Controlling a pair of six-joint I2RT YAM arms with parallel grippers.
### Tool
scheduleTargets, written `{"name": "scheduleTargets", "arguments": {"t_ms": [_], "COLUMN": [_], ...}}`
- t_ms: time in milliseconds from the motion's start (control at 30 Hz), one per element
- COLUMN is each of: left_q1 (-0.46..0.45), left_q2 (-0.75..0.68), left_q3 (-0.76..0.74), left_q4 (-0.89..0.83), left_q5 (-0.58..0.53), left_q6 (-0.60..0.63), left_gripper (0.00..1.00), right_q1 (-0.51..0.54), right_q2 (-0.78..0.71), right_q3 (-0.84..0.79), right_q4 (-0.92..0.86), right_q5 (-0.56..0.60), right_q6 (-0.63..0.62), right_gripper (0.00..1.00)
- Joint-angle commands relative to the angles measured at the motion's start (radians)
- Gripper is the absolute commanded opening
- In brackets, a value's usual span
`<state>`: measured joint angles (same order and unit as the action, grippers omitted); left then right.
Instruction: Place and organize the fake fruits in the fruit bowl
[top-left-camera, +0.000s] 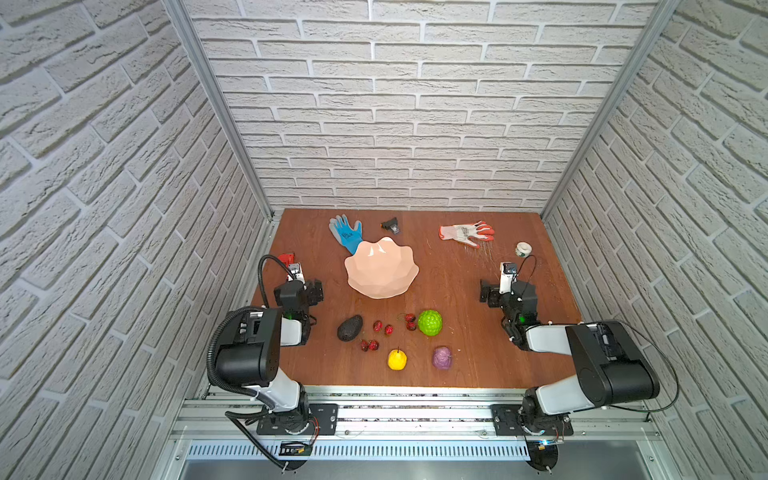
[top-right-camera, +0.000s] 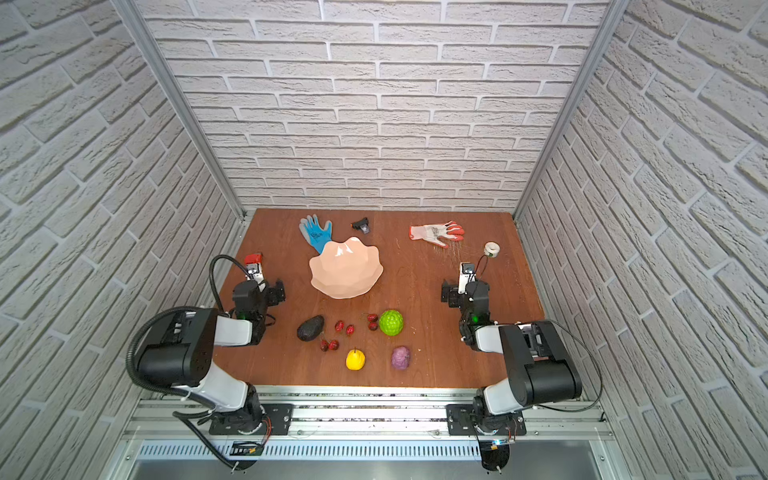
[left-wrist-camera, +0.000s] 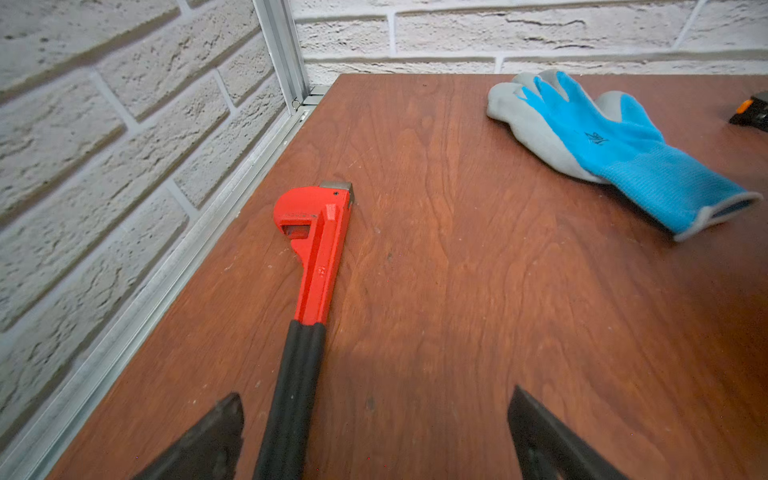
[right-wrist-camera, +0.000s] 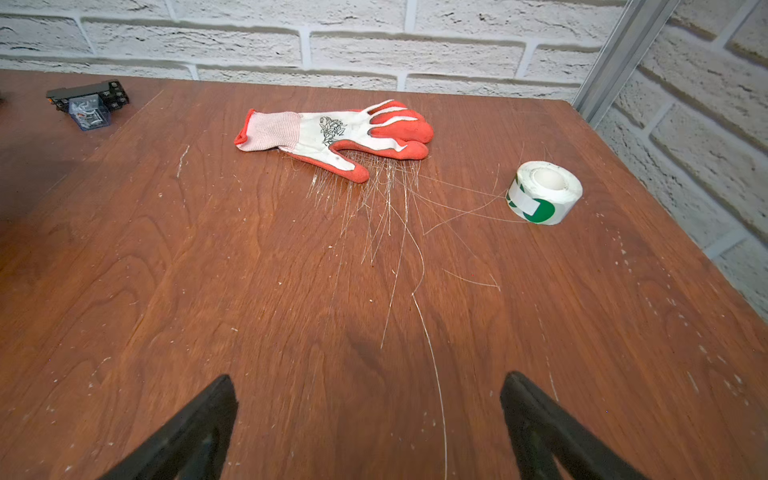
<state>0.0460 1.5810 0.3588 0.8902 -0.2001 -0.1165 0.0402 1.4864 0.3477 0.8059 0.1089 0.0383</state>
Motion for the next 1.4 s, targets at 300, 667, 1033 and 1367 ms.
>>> {"name": "scheduleTargets", "arguments": {"t_ms": [300, 667, 1033, 1367], "left_q1": [0.005, 0.005, -0.008, -0.029], "left_q2": [-0.007, -0.007, -0.187, -0.348], "left_q3": [0.011, 0.011, 0.111, 0.545], "left_q4": [0.064, 0.061, -0.255, -1.143], "left_q5": [-0.001, 0.004, -0.134, -0.283], "left_q6": [-0.006, -0.009, -0.038, -0.281], "left_gripper": [0.98, 0.98, 0.98, 0.98], "right_q1": [0.0, 0.0, 0.0, 0.001], "right_q2": [-0.025, -0.026, -0.217, -0.41], "right_q3": [-0.008, -0.003, 0.027, 0.44], "right_q4": [0.047, 0.036, -0.148, -0.86], "right_q5": [0.008, 0.013, 0.044, -0.039], "right_q6": [0.01, 0.017, 0.014, 0.16], "right_gripper": [1.0, 1.0, 1.0, 0.99]}}
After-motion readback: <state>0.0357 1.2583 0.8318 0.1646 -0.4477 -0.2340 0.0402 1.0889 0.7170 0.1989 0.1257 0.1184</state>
